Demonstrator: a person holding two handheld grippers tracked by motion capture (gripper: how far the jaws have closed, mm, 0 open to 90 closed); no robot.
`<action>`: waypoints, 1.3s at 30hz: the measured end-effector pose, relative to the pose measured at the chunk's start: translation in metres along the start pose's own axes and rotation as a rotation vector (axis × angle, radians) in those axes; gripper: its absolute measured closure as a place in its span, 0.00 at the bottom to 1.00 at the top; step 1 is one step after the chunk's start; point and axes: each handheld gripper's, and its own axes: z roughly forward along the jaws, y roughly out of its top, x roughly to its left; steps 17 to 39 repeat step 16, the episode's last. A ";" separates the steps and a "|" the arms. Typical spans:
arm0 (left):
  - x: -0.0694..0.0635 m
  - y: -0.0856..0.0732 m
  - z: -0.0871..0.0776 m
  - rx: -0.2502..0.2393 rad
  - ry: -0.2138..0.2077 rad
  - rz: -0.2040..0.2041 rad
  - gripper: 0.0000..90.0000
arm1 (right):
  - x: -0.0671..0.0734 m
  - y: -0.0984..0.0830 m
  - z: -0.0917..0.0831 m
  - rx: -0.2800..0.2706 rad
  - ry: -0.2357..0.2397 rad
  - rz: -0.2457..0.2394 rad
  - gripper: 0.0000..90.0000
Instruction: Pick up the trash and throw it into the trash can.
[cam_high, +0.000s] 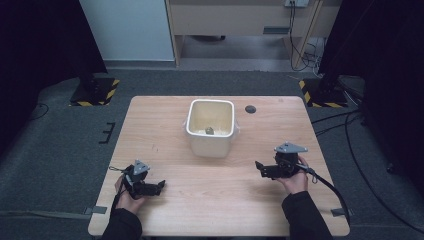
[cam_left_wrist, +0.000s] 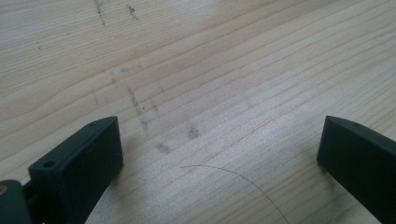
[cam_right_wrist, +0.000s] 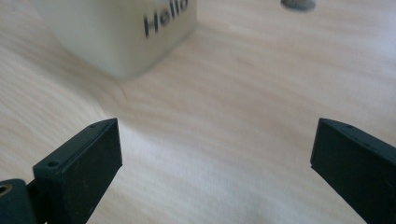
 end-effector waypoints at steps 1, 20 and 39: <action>0.000 0.000 0.000 0.000 0.000 0.000 0.00 | -0.001 -0.005 0.000 0.014 -0.002 0.002 0.02; 0.000 0.000 0.000 0.000 -0.002 0.001 0.00 | -0.022 -0.052 0.005 0.145 -0.152 0.035 0.01; 0.000 0.000 0.000 0.000 -0.002 0.001 0.00 | -0.022 -0.052 0.005 0.145 -0.152 0.035 0.01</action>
